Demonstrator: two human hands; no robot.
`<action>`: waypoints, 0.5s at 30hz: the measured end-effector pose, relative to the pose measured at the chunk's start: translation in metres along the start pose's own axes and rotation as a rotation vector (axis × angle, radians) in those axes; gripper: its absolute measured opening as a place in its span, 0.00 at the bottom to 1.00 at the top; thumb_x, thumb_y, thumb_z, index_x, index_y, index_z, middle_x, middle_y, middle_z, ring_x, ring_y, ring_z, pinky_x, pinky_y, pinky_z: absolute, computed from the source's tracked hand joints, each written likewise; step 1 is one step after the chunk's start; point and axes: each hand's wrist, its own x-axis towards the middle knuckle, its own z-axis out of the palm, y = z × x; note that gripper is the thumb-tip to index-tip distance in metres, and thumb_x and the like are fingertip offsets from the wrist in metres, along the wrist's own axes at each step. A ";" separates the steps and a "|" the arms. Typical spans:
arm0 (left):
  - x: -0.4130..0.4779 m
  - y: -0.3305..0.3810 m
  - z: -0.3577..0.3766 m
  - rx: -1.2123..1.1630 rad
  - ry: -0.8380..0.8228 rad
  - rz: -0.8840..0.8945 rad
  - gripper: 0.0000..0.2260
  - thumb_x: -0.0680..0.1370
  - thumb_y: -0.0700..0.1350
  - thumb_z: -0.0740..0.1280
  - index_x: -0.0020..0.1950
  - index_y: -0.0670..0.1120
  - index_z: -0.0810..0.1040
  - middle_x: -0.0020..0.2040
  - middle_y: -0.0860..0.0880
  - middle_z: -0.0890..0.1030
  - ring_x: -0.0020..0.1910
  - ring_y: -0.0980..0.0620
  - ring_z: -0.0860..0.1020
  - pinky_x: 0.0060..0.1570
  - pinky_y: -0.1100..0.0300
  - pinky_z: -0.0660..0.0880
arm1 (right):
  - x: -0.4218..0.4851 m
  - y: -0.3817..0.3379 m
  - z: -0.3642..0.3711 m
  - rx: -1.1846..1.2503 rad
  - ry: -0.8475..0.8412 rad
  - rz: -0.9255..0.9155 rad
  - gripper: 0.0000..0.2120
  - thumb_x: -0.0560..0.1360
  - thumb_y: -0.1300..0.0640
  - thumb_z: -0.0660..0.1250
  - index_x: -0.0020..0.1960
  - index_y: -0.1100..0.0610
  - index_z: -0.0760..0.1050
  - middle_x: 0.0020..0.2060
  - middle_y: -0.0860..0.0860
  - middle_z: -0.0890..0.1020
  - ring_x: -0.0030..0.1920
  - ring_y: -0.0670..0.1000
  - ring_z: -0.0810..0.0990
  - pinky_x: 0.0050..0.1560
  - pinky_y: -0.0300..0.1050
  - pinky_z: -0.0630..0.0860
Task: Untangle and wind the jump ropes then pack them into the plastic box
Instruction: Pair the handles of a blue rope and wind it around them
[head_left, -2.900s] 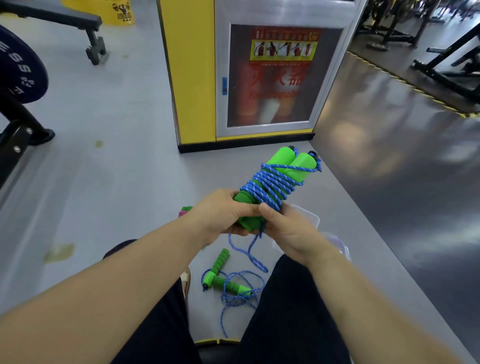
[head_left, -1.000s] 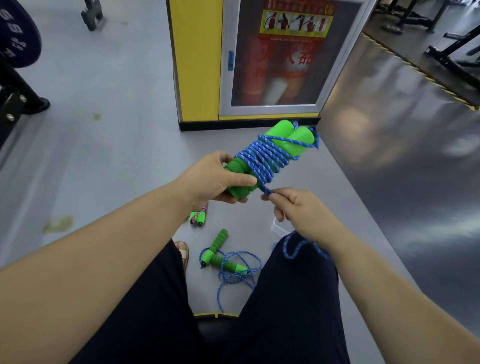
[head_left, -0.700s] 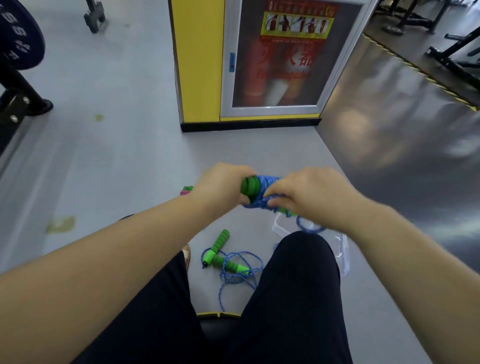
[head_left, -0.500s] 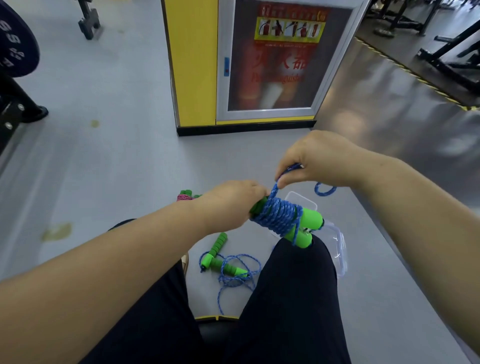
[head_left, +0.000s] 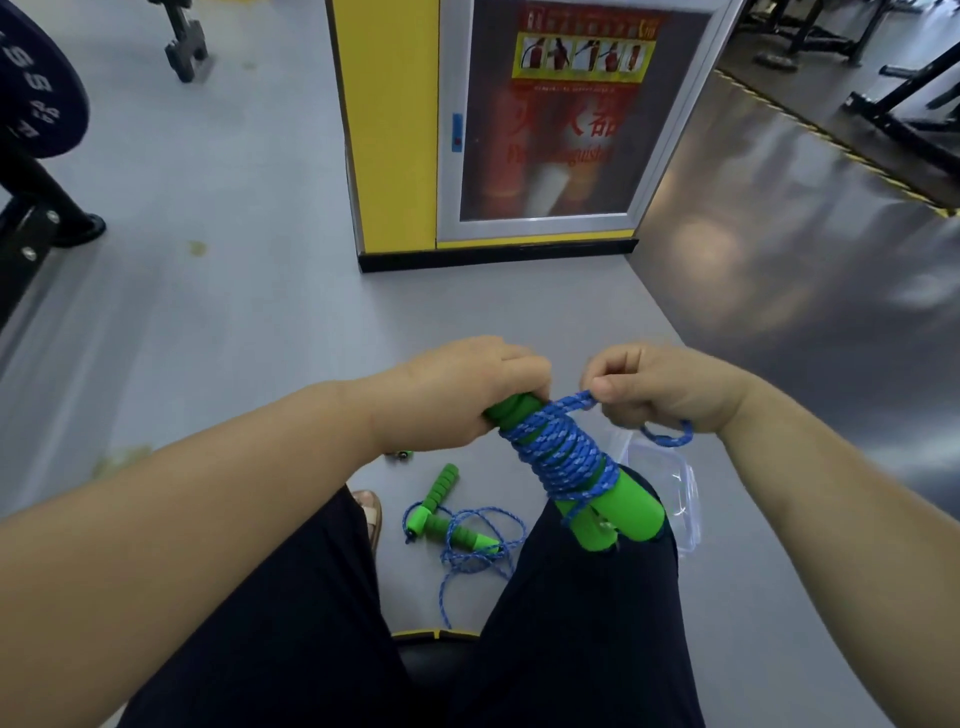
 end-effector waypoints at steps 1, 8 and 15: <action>0.001 -0.001 0.000 0.032 -0.033 -0.021 0.15 0.74 0.35 0.64 0.59 0.45 0.73 0.55 0.48 0.76 0.53 0.48 0.72 0.51 0.52 0.69 | -0.006 -0.006 -0.001 -0.061 0.014 -0.029 0.17 0.54 0.41 0.79 0.33 0.51 0.80 0.21 0.45 0.68 0.23 0.43 0.61 0.24 0.32 0.61; 0.010 -0.015 0.001 -0.033 -0.145 -0.214 0.12 0.76 0.44 0.68 0.55 0.51 0.68 0.44 0.53 0.73 0.44 0.49 0.73 0.41 0.57 0.69 | -0.032 -0.051 0.012 -0.582 0.055 -0.118 0.06 0.62 0.47 0.73 0.34 0.48 0.81 0.31 0.45 0.82 0.34 0.40 0.77 0.40 0.31 0.72; 0.012 0.000 0.009 0.084 -0.183 -0.024 0.15 0.76 0.37 0.64 0.61 0.46 0.69 0.52 0.50 0.72 0.47 0.53 0.66 0.46 0.57 0.67 | -0.009 -0.040 -0.001 -0.659 0.207 -0.081 0.04 0.70 0.55 0.71 0.37 0.49 0.79 0.24 0.40 0.77 0.27 0.38 0.72 0.32 0.27 0.66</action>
